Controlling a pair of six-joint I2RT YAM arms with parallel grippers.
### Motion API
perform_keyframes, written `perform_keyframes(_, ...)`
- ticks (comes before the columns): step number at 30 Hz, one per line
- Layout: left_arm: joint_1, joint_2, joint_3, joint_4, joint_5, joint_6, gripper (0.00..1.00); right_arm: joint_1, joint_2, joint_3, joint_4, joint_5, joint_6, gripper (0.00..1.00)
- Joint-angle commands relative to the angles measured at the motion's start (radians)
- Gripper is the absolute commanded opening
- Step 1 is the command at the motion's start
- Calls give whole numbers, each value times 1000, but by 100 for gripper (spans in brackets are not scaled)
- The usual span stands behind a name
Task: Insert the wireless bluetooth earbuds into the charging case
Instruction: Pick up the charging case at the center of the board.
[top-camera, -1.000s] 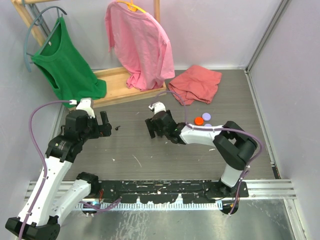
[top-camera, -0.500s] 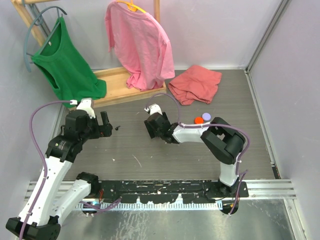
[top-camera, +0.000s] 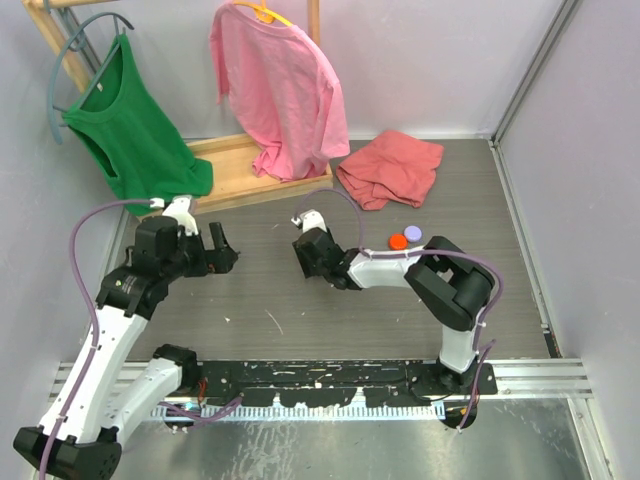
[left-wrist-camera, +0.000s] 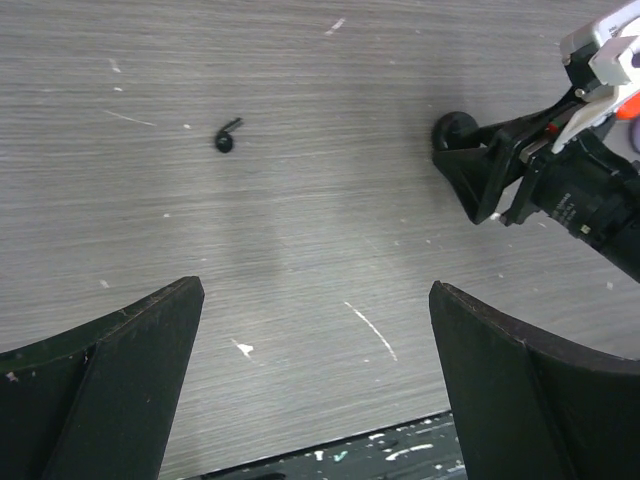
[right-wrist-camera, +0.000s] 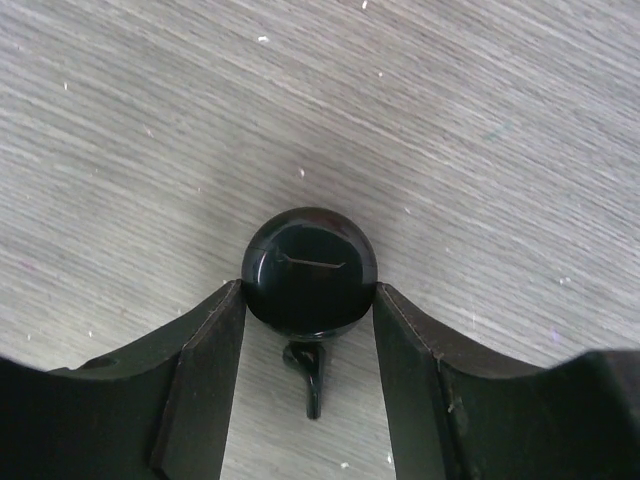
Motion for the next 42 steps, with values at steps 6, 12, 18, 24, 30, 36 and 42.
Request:
perform_keyframes(6, 5, 20, -57, 156, 240, -153, 98, 60, -209, -86, 115, -35, -40, 46)
perform_keyframes(12, 6, 32, -114, 227, 325, -245, 99, 109, -323, -169, 218, -59, -104, 46)
perform_keyframes(18, 5, 32, -176, 341, 443, -346, 92, 151, -428, -253, 325, -108, -175, 46)
perform_keyframes(24, 1, 48, -239, 464, 539, -437, 79, 175, -501, -323, 431, -190, -243, 46)
perform_keyframes(30, -39, 79, -250, 546, 547, -476, 69, 180, -529, -381, 558, -269, -318, 46)
perform_keyframes(36, -71, 124, -247, 604, 539, -487, 58, 180, -517, -405, 655, -313, -347, 45)
perform_keyframes(42, -92, 161, -254, 640, 532, -495, 52, 183, -518, -414, 694, -345, -353, 45)
